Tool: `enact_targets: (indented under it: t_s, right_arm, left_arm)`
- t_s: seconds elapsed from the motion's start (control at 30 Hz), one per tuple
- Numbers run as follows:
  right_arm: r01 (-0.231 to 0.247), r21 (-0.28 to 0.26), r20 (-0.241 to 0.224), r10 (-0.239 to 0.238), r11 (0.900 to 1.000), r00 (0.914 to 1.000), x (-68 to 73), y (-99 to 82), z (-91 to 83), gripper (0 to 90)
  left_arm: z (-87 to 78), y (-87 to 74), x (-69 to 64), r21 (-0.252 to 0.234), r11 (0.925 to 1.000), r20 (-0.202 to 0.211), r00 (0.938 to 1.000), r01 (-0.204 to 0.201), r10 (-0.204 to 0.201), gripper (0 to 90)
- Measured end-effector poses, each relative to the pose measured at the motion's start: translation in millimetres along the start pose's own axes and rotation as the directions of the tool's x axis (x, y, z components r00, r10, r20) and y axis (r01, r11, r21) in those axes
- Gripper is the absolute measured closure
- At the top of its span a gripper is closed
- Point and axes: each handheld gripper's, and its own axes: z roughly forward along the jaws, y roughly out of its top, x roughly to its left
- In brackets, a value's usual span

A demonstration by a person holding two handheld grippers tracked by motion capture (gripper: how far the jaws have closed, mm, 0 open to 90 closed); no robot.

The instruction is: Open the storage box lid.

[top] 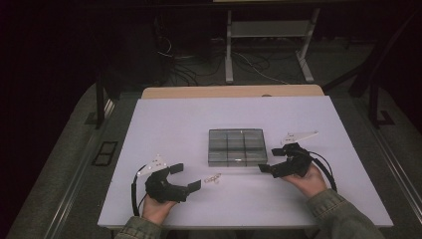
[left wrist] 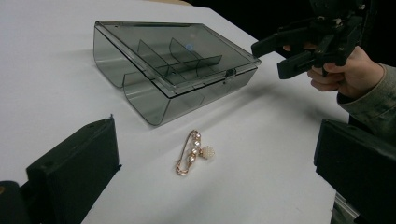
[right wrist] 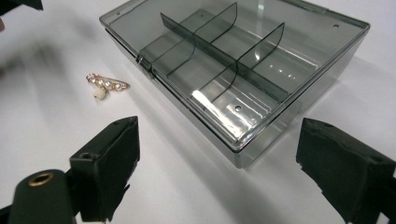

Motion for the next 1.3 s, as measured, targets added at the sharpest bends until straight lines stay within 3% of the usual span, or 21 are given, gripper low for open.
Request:
enact_targets:
  t_s: [0.2,0.3,0.63,1.07,1.3]
  right_arm:
    - [0.007,0.033,0.024,-0.008,0.9994,0.9997,-0.2,-3.1,6.0,14.8]
    - [0.014,0.053,0.031,-0.016,0.9985,0.9994,-1.5,-5.7,8.4,20.6]
    - [0.031,0.047,0.054,-0.033,0.9984,0.998,-6.5,-8.8,7.6,47.6]
    - [0.051,0.021,0.061,-0.052,0.9985,0.9968,-6.3,-8.2,3.4,64.9]
    - [0.063,0.017,0.061,-0.064,0.9979,0.9961,-4.6,-8.1,1.0,69.3]
  left_arm:
    - [-0.1,-0.1,-0.2,0.0,1.0,0.0,1.0,0.0,0.0,0.0]
    - [-0.6,-0.1,-0.2,-0.003,1.0,0.001,1.0,0.001,-0.001,0.0]
    - [-0.2,0.1,-0.3,-0.002,1.0,0.002,1.0,0.001,-0.001,0.0]
    - [0.3,0.2,-0.1,0.004,1.0,0.001,1.0,-0.003,0.003,0.0]
    - [0.8,0.3,-0.4,0.004,1.0,0.002,1.0,-0.005,0.005,0.0]
